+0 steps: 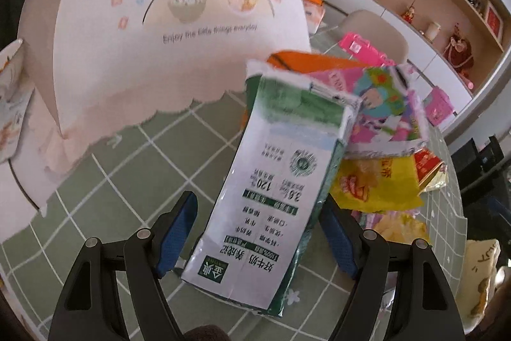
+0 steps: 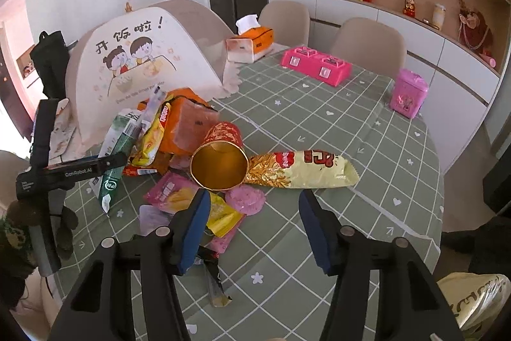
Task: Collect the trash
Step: 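Reach the left tool to the milk carton and close on it, then lift the milk carton with the left tool while the right tool grasps a dark wrapper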
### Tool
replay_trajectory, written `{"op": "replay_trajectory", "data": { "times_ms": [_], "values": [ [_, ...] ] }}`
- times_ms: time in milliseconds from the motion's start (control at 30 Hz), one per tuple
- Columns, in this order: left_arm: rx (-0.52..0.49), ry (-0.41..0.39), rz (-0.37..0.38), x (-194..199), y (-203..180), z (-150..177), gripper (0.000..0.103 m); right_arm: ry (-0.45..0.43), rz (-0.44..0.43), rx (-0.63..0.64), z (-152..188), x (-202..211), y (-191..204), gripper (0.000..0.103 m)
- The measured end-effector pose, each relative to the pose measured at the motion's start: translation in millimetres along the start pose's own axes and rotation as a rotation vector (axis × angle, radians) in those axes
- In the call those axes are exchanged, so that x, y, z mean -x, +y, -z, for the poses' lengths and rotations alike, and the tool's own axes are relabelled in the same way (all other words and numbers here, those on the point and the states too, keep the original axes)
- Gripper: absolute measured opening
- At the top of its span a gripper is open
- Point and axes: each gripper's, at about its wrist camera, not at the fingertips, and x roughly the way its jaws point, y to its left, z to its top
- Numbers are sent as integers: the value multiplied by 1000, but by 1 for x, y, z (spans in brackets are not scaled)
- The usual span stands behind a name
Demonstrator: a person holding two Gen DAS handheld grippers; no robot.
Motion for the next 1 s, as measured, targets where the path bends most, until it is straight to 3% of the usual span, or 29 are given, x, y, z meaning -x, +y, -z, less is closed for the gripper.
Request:
{"op": "replay_trajectory", "data": {
  "times_ms": [100,367,667,733,833,1000],
  "values": [
    [21,14,-7,1,2,1,76,-1,12,17,0,5,3,53],
    [118,24,14,21,5,12,61,-13,-16,50,-2,15,-3,53],
    [223,-33,-57,81,-20,43,59,-44,-152,203,-20,-12,1,53],
    [234,-30,-75,90,-27,50,59,-40,-163,187,-23,-21,-1,53],
    [230,-63,-88,104,-38,58,59,22,-275,142,-20,-40,-4,53],
    [250,-80,-127,118,-41,71,59,88,-388,286,-10,-60,18,53]
  ]
}}
